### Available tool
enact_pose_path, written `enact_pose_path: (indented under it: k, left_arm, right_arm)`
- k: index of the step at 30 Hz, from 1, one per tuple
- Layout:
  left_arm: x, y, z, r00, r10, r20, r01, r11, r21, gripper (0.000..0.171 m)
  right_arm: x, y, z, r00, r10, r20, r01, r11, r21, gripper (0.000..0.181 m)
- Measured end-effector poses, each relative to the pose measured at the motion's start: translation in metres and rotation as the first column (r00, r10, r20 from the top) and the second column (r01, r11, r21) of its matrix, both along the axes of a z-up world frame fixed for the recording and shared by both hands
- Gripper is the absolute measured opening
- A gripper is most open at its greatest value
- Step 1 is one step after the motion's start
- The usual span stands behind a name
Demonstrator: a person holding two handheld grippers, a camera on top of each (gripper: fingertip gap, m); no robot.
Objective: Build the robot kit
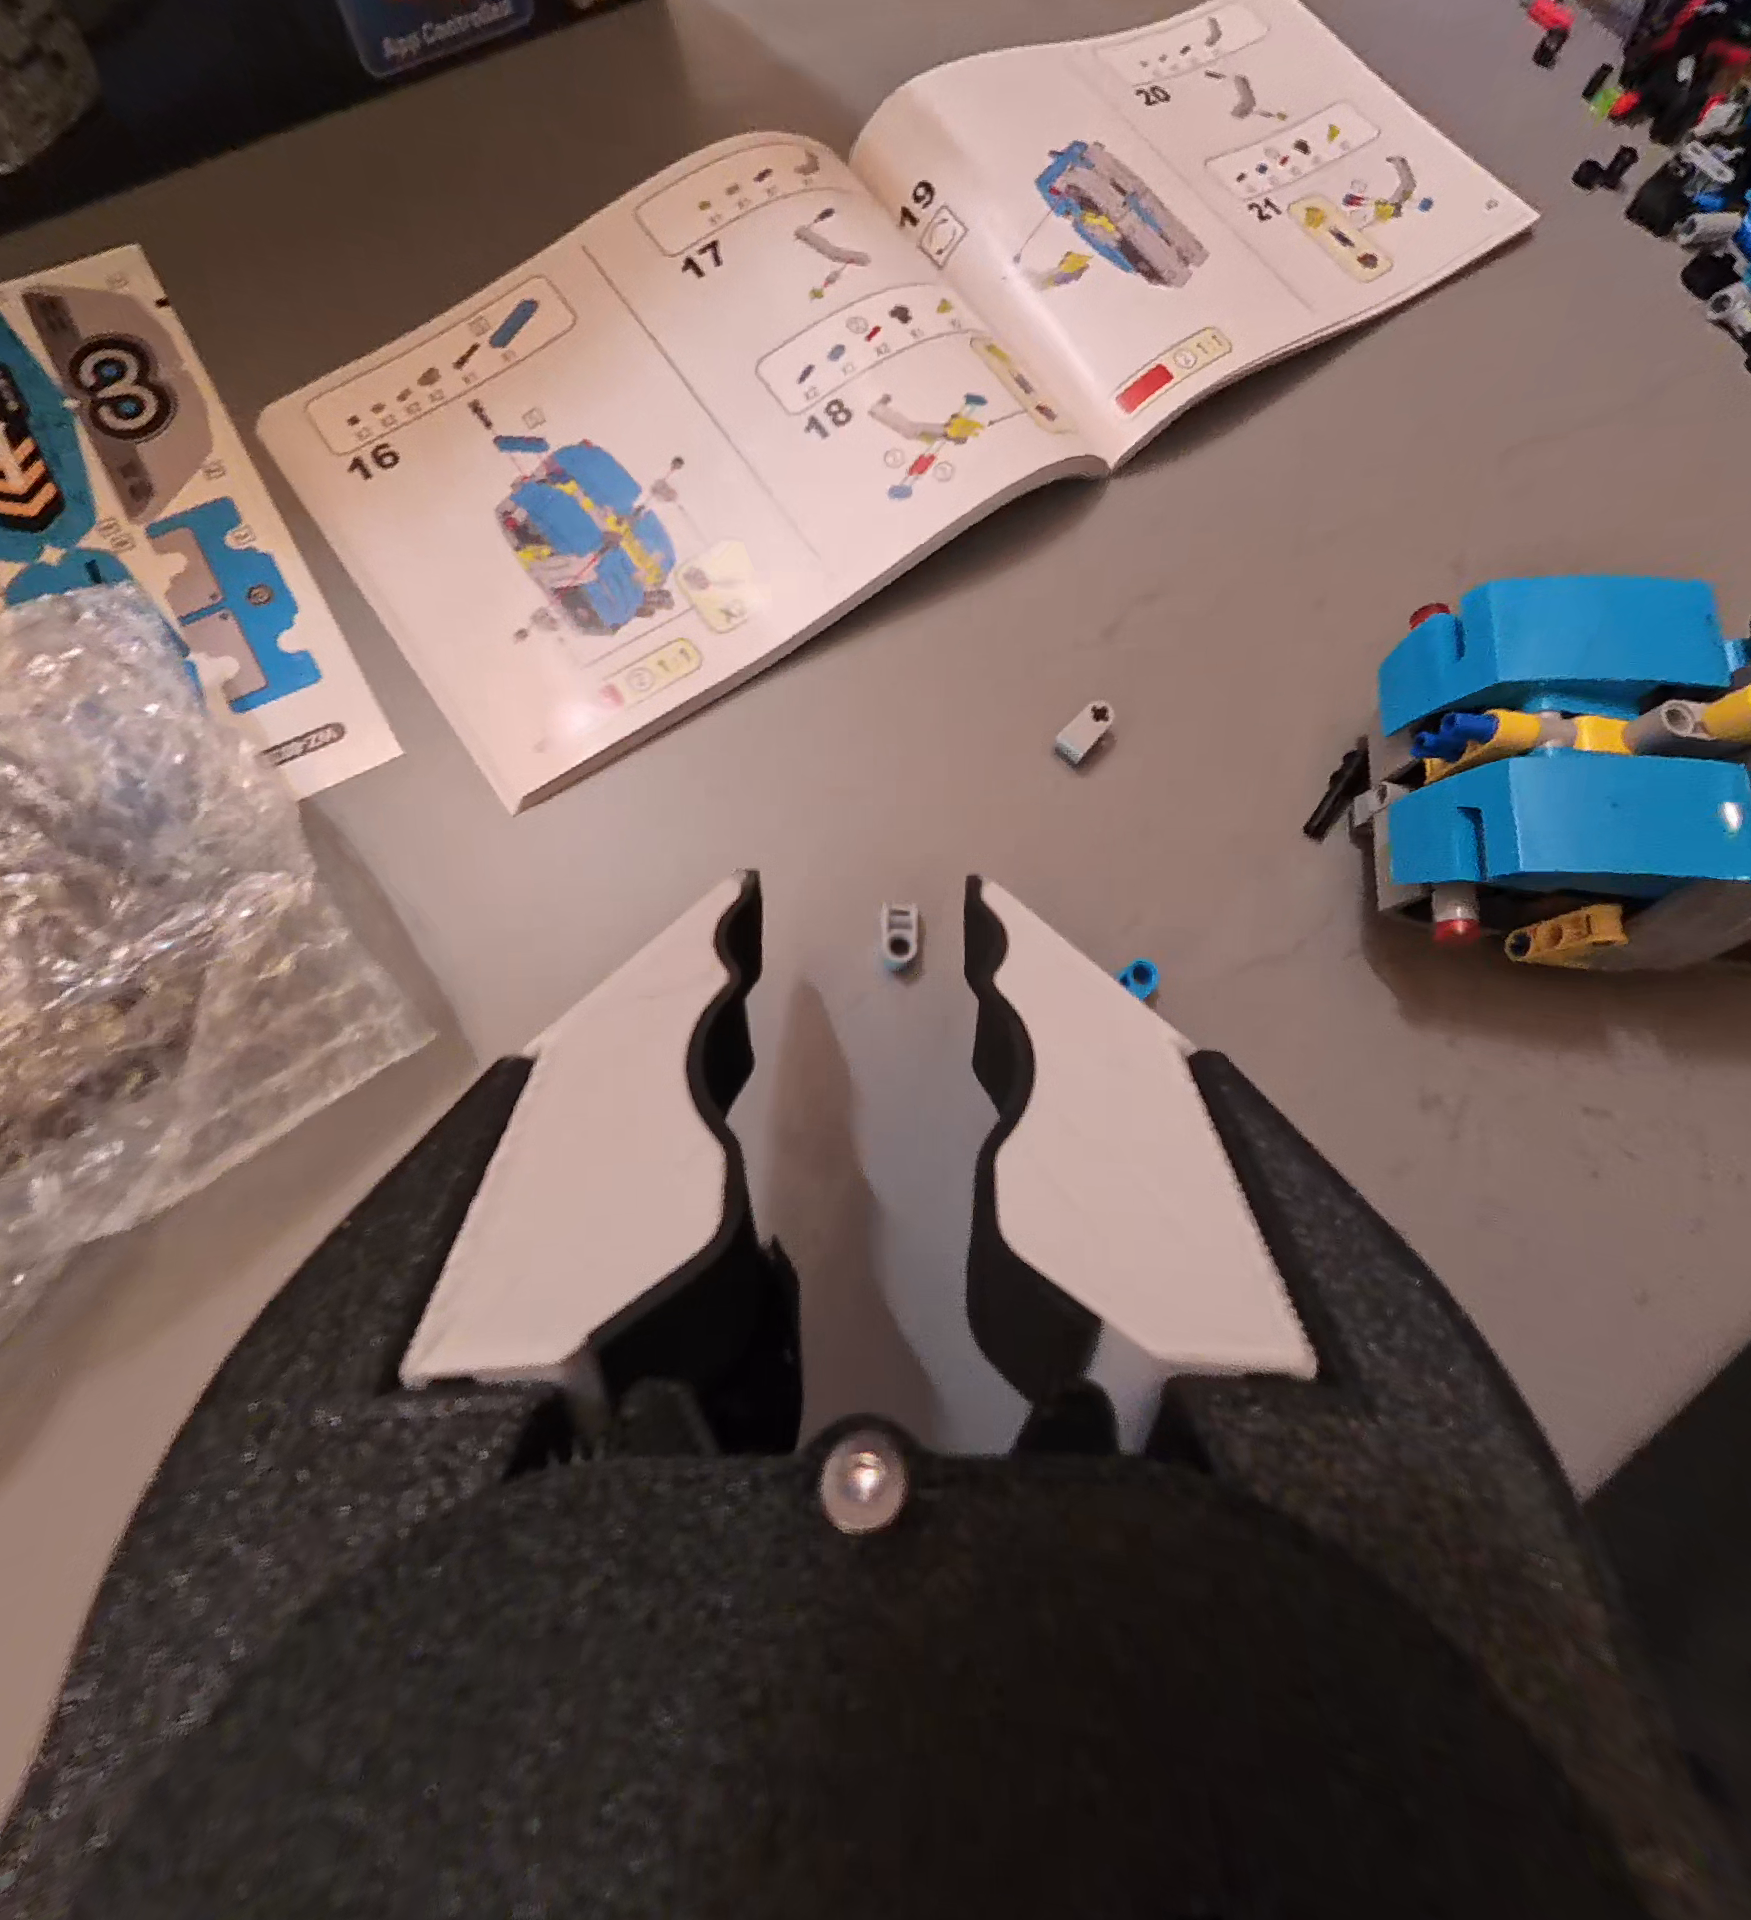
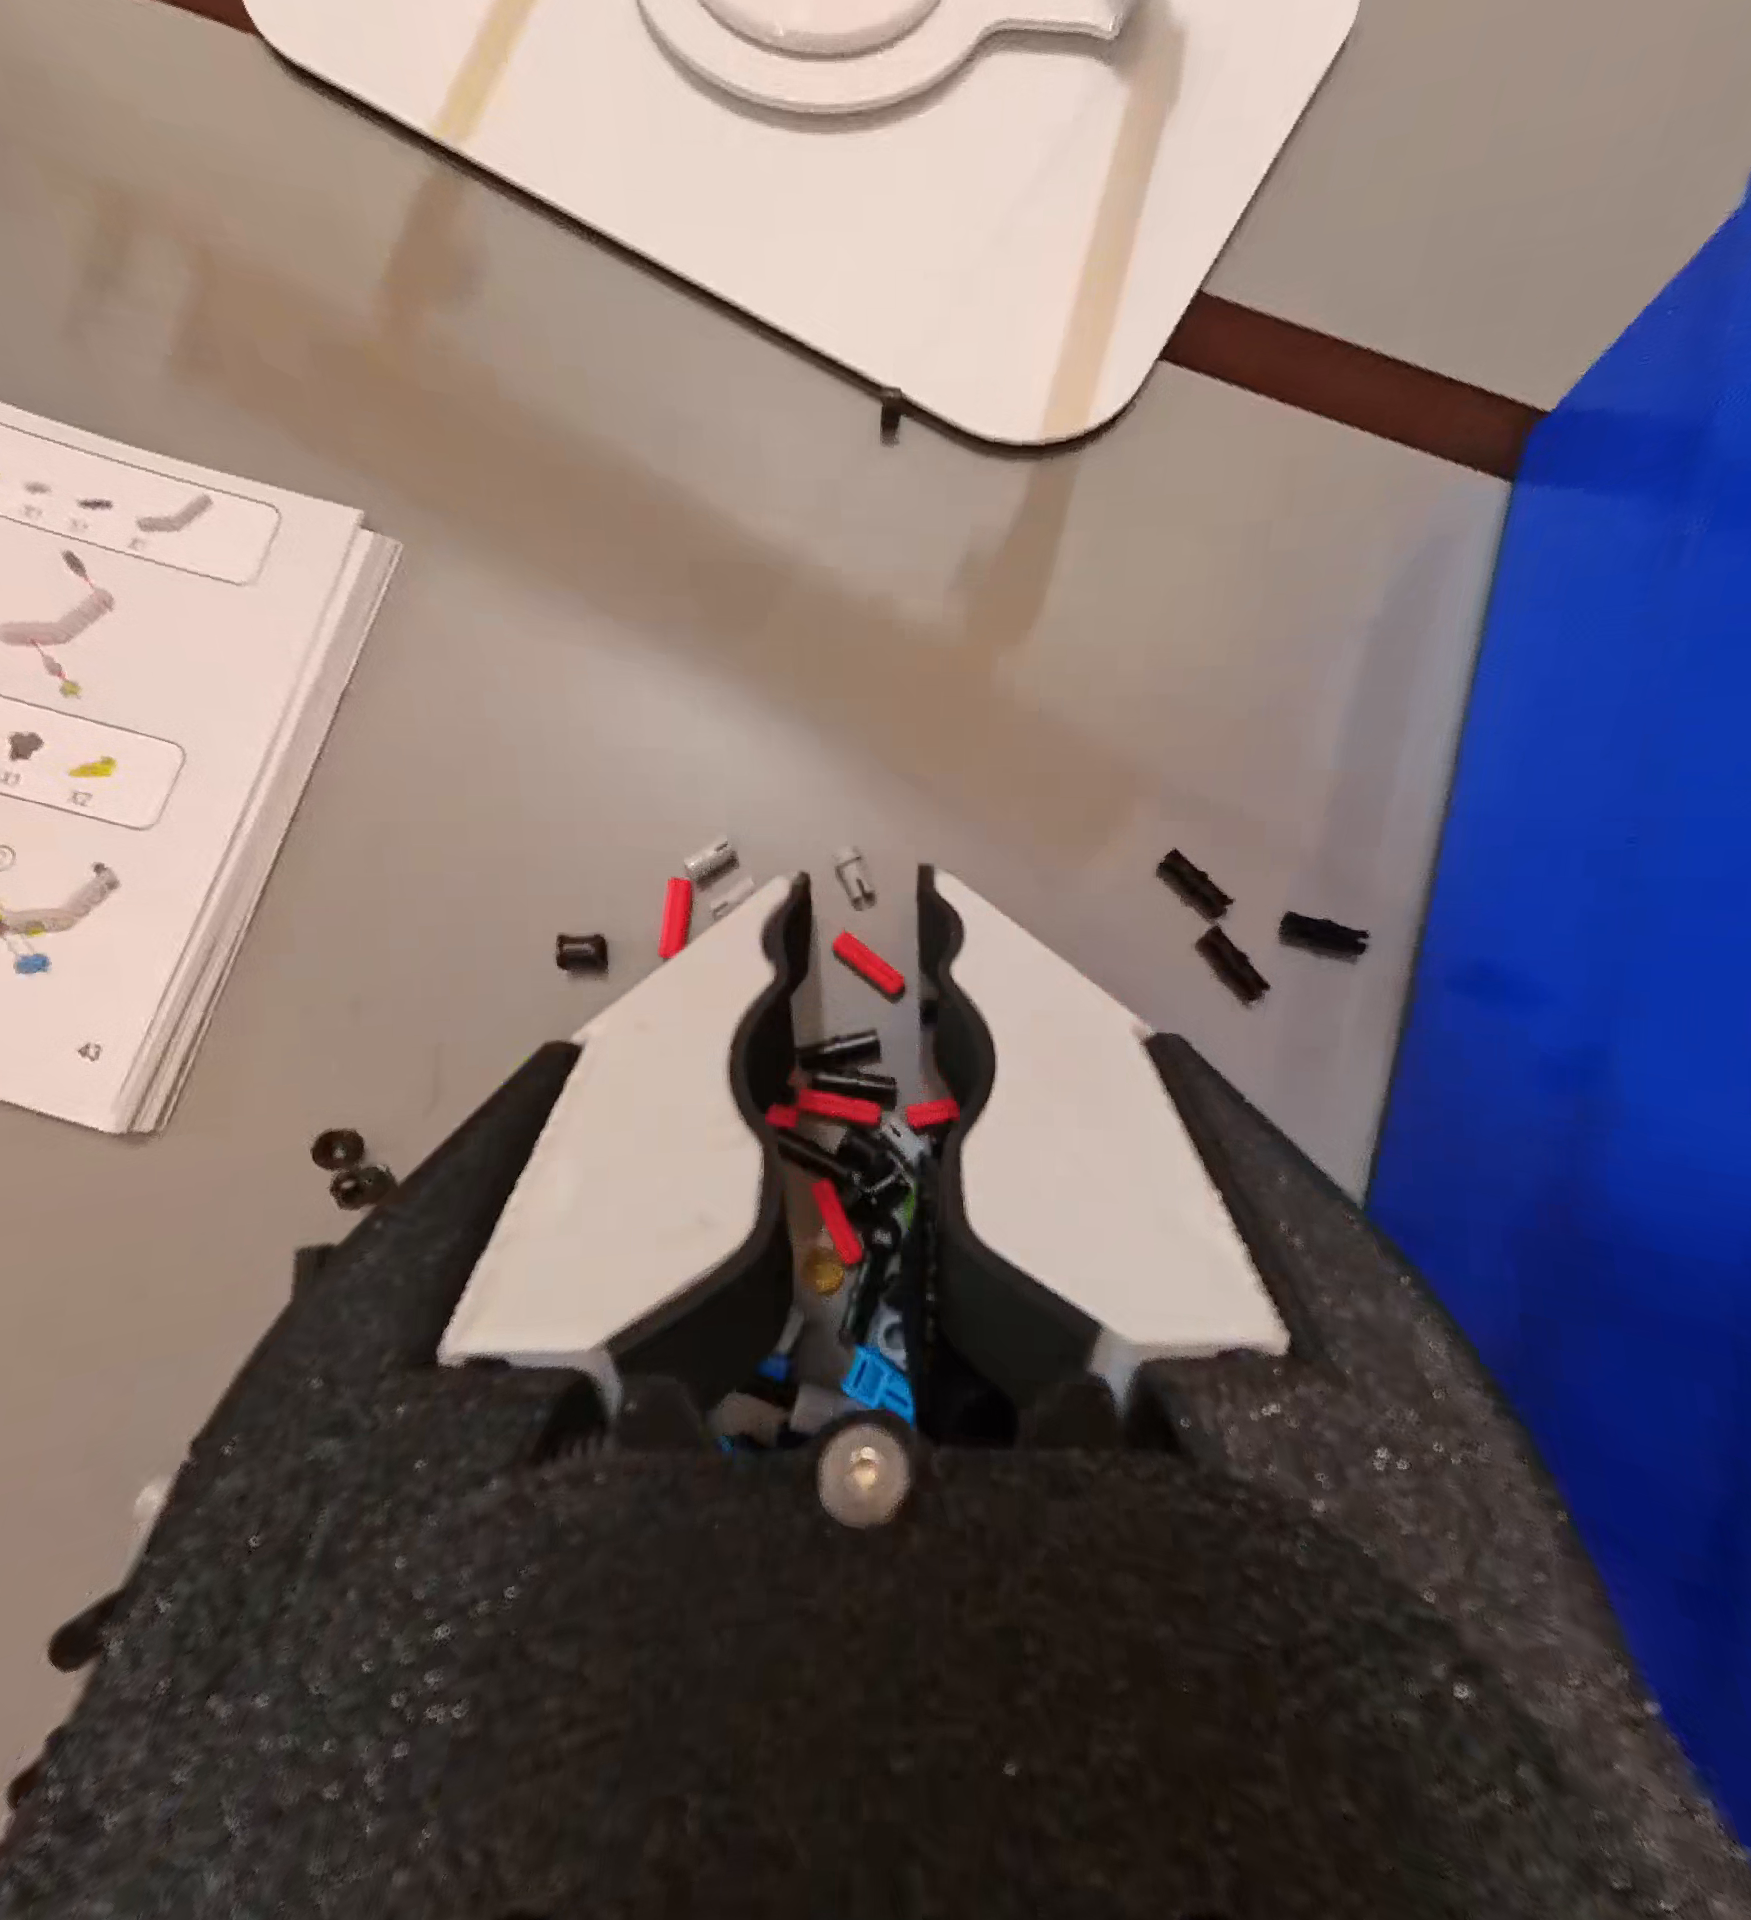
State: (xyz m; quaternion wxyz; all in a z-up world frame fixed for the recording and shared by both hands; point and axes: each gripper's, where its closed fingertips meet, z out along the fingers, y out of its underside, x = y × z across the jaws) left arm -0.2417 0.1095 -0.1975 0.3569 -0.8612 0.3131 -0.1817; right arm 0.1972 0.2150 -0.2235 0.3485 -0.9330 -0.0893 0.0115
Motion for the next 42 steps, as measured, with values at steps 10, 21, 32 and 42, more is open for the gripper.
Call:
enact_pose_path:
  k: [10,21,32,42]
  left_arm:
    - [0.003,0.003,0.011,0.998,-0.006,0.062,0.006,1.0,-0.005,0.039]
    - [0.012,-0.004,0.017,0.98,-0.017,0.199,0.033,0.996,-0.08,0.038]
    - [0.016,-0.014,0.012,0.984,-0.029,0.177,0.044,0.996,-0.083,0.038]
    - [0.017,-0.013,0.009,0.985,-0.036,0.17,0.051,0.995,-0.082,0.038]
  right_arm:
    - [-0.003,0.002,-0.007,0.997,0.011,-0.081,-0.012,1.0,-0.018,0.005]
    - [-0.26,-0.07,0.044,0.676,0.723,-0.14,-0.71,0.69,0.141,0.005]
    - [-0.321,-0.114,-0.001,0.475,0.844,-0.25,-0.875,0.483,-0.031,0.012]
    - [-0.044,-0.018,0.031,0.991,0.103,-0.082,-0.105,0.994,-0.012,0.028]
